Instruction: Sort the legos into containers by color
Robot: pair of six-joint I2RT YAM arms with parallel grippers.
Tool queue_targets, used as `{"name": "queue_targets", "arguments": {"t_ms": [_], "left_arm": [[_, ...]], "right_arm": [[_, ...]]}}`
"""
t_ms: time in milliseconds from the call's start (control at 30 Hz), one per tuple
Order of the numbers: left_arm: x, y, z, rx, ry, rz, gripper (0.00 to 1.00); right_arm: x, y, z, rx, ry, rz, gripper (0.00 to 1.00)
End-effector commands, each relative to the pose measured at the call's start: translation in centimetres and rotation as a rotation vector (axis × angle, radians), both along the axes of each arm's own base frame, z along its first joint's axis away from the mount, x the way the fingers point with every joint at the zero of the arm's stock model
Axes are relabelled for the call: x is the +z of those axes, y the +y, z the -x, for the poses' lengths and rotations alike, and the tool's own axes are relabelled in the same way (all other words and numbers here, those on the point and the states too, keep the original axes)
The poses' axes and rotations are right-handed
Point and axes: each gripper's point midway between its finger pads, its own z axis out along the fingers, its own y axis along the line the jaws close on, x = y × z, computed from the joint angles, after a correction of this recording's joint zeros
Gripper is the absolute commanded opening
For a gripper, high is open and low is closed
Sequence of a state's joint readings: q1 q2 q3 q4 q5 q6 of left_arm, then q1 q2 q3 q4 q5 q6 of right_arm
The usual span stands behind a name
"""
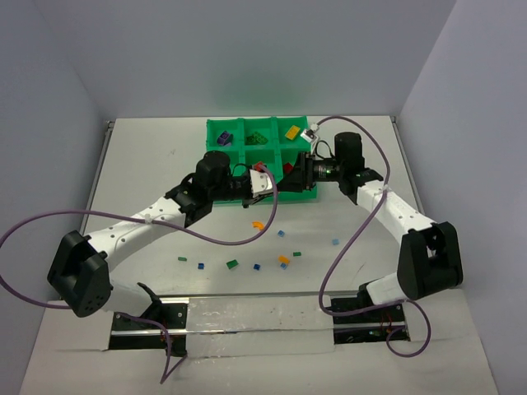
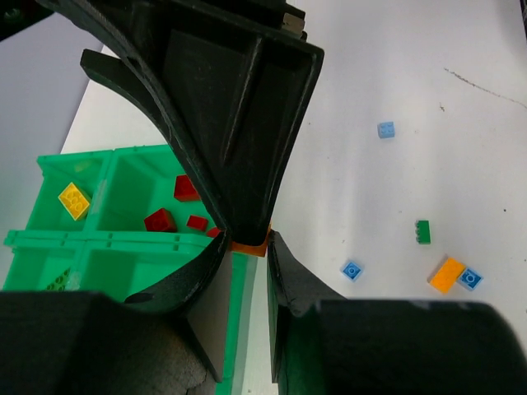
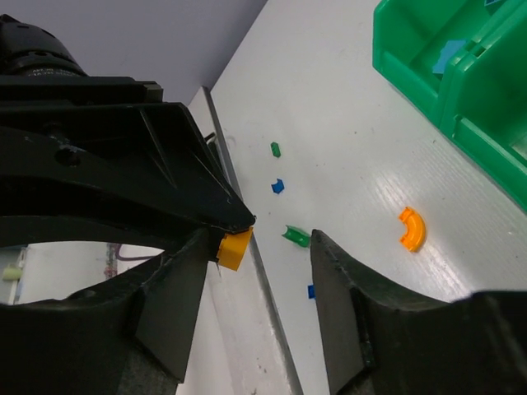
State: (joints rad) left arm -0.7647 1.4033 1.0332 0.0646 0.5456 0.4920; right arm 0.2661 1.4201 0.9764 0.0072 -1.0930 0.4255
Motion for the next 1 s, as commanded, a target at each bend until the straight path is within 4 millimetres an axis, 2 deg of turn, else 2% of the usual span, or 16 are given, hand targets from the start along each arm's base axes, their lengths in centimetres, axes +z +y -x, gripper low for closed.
{"name": "queue_targets", "arguments": {"t_ms": [0, 167, 233, 300, 367, 400, 433, 533, 633, 667, 700, 733, 800, 833, 933, 967], "left_arm": [[3.3, -0.6, -0.5, -0.006, -0.083, 0.054, 0.09], [3.1, -0.6, -0.6, -0.001, -0.086, 0.053, 0.10], [2.9, -0.6, -0.8, 0.007, -0.079, 0.052, 0.14], [2.7, -0.6, -1.2, 0.028, -0.070, 0.044, 0.42], [2.4, -0.3, -2.0, 0.064, -0.050, 0.038, 0.63], [2.5, -0.1, -2.3, 0.080, -0.041, 0.041, 0.86], [2.5, 0.2, -2.6, 0.094, -0.029, 0.042, 0.97], [3.2, 2.2, -4.1, 0.154, 0.024, 0.066, 0.99], [4.2, 3.8, -4.7, 0.193, 0.035, 0.076, 0.99], [4.7, 4.7, -4.9, 0.218, 0.030, 0.084, 0.99], [4.9, 5.3, -5.0, 0.238, 0.031, 0.083, 0.99], [5.5, 6.2, -5.3, 0.269, 0.022, 0.093, 0.99], [5.1, 7.4, -5.4, 0.311, 0.049, 0.075, 0.99], [5.2, 8.3, -5.8, 0.352, 0.054, 0.077, 0.99], [4.9, 10.3, -6.8, 0.459, 0.090, 0.069, 0.99], [4.6, 10.8, -6.9, 0.490, 0.113, 0.066, 0.99]], "right_arm": [[1.0, 0.6, -0.4, 0.032, -0.040, -0.020, 0.52], [1.3, 0.8, -0.4, 0.046, -0.046, -0.031, 0.33], [1.6, 0.9, -0.6, 0.052, -0.044, -0.044, 0.22], [2.0, 1.1, -0.9, 0.054, -0.048, -0.054, 0.13], [2.6, 1.2, -1.6, 0.042, -0.058, -0.057, 0.01], [2.8, 1.1, -2.0, 0.032, -0.062, -0.054, 0.00], [3.0, 1.1, -2.5, 0.018, -0.066, -0.051, 0.00], [3.2, -0.1, -6.2, -0.077, -0.082, -0.031, 0.00], [3.3, -1.2, -9.6, -0.150, -0.127, 0.000, 0.00], [3.8, -1.9, -11.6, -0.209, -0.168, 0.023, 0.00], [3.4, -2.8, -13.7, -0.265, -0.191, 0.055, 0.00], [4.1, -3.6, -16.0, -0.337, -0.234, 0.080, 0.00], [3.0, -4.9, -19.4, -0.421, -0.271, 0.147, 0.00], [2.9, -5.6, -21.7, -0.485, -0.297, 0.184, 0.00], [1.9, -6.6, -25.5, -0.551, -0.358, 0.256, 0.00], [2.9, -6.8, -26.7, -0.573, -0.391, 0.258, 0.00]]}}
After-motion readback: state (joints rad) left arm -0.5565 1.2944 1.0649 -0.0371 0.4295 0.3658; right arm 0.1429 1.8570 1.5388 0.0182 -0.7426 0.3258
